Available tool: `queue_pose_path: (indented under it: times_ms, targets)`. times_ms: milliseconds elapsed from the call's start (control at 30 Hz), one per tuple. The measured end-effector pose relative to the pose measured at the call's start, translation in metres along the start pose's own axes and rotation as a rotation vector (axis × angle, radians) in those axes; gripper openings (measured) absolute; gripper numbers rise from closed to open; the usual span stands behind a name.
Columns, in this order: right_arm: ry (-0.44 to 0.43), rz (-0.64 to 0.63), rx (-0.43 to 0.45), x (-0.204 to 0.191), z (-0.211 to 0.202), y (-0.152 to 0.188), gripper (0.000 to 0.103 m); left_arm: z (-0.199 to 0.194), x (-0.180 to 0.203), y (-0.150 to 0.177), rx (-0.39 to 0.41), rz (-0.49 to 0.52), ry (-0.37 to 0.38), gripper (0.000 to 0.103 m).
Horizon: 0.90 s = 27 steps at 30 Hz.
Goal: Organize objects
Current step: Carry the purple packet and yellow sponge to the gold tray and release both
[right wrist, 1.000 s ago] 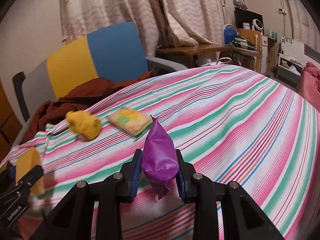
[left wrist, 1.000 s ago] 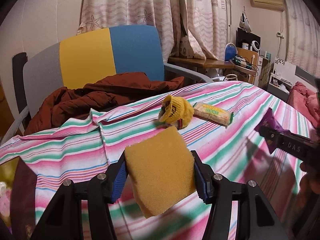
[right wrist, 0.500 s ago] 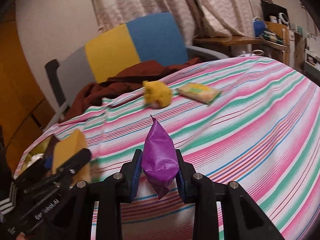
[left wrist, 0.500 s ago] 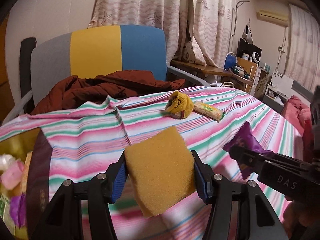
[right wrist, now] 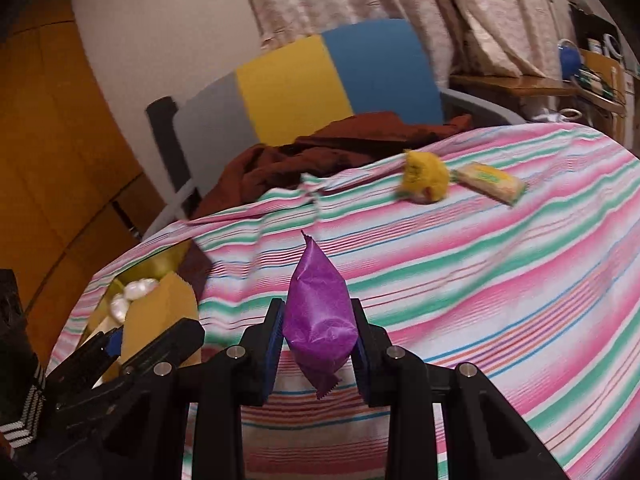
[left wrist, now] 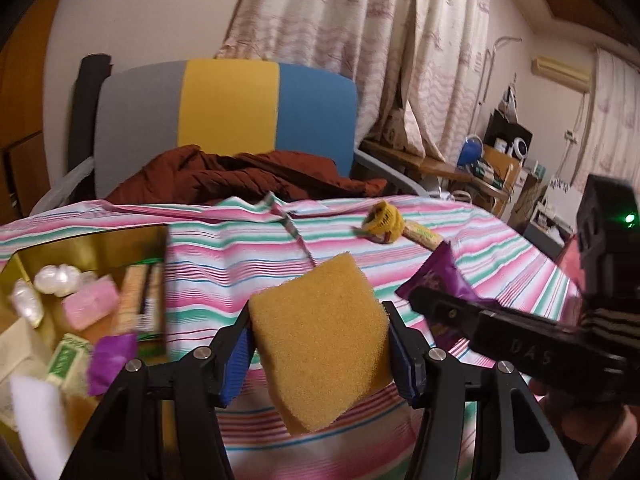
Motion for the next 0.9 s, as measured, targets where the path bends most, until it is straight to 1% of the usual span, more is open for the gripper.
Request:
queue_pose_path:
  times_ms: [133,267,400,600,800,900]
  targets:
    - [-0.049,-0.05,-0.027,-0.03,0.004,0.007,0.03,-0.022,-0.023,0.003,0.016,-0.037,-0.033,0.06]
    - [-0.087,-0.096,-0.047,-0.059,0.012,0.012,0.03,-0.038,-0.055,0.007,0.018,-0.099,-0.074,0.06]
    - [-0.127,-0.129,-0.074,-0.086,0.022,0.015,0.03,-0.049,-0.088,0.008,0.02,-0.155,-0.113,0.061]
    - [-0.18,-0.184,-0.121,-0.13,0.043,0.017,0.03,-0.06,-0.14,0.005,0.027,-0.191,-0.191,0.062]
    - [-0.196,-0.235,-0.185,-0.165,0.074,0.023,0.03,-0.054,-0.196,0.004,-0.029,-0.254,-0.233,0.062]
    - [-0.196,-0.247,-0.215,-0.176,0.088,0.024,0.03,-0.045,-0.22,0.006,-0.079,-0.27,-0.243,0.062]
Point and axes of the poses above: each gripper's, at about its wrist camera, not at the fingertips, and z roughly the way its jaws point, x to its right, y to its underside, the point moved 1 cm from there along z, roughly the way its jaws point, and after that the axes turned 11 degrees about z, right-handed, at the moved point
